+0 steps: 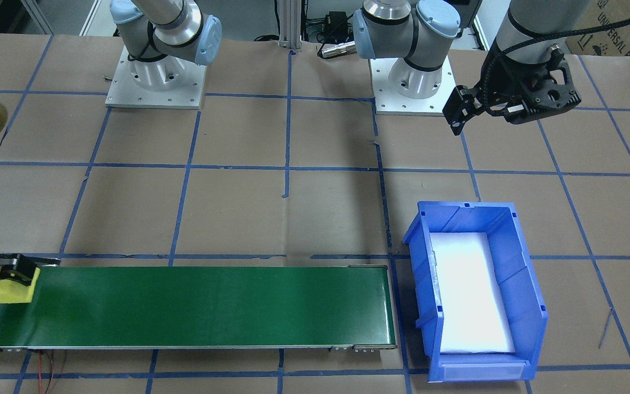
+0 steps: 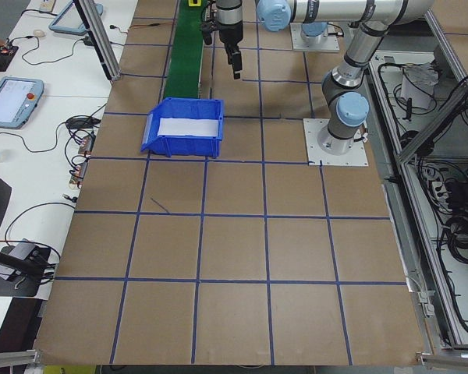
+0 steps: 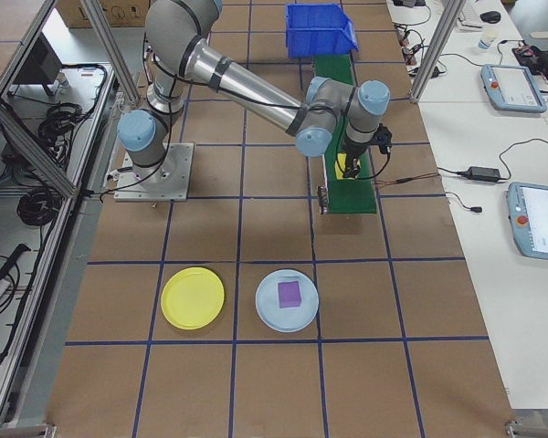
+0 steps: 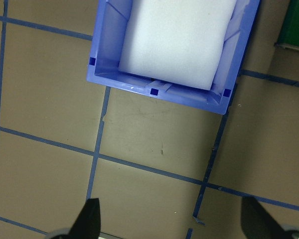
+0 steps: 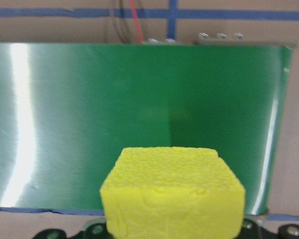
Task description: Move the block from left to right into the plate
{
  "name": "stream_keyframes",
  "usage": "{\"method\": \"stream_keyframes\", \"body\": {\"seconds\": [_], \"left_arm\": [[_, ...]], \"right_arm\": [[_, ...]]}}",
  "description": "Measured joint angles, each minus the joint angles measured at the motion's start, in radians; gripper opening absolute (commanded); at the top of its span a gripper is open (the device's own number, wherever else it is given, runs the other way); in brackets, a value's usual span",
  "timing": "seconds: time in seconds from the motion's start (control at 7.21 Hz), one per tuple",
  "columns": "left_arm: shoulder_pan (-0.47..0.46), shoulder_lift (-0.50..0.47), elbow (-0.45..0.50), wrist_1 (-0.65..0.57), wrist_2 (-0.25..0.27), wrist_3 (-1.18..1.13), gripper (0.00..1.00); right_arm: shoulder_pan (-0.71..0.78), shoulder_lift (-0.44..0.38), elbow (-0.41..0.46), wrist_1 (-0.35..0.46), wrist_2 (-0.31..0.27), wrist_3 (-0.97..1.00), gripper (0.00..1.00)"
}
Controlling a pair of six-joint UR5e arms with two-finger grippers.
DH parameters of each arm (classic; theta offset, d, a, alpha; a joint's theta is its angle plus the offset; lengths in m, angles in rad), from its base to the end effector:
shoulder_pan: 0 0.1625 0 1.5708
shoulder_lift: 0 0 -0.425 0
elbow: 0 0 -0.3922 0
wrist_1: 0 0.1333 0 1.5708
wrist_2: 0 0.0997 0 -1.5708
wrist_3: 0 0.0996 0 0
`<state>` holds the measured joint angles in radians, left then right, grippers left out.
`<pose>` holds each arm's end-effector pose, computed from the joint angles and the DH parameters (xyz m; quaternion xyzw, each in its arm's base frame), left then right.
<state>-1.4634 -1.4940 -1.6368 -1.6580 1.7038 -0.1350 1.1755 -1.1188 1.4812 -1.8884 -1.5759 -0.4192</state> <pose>-0.0710 -0.4617 0.4844 -0.1180 0.9901 0.0372 0.0669 -0.1268 -0.6487 0.3018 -0.0120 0.9997 0.0216 0.0065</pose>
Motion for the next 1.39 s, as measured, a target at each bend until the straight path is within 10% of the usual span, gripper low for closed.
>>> {"method": "stream_keyframes", "body": {"seconds": [0.42,1.39], "left_arm": [[0.000,0.000,-0.001,-0.001,0.000,0.000,1.00],[-0.003,0.000,-0.002,-0.002,0.002,0.000,1.00]], "right_arm": [[-0.294,-0.056,0.067,0.012,-0.111,-0.253,0.44],[-0.961,-0.149,0.299,-0.001,-0.108,-0.632,0.47]]}}
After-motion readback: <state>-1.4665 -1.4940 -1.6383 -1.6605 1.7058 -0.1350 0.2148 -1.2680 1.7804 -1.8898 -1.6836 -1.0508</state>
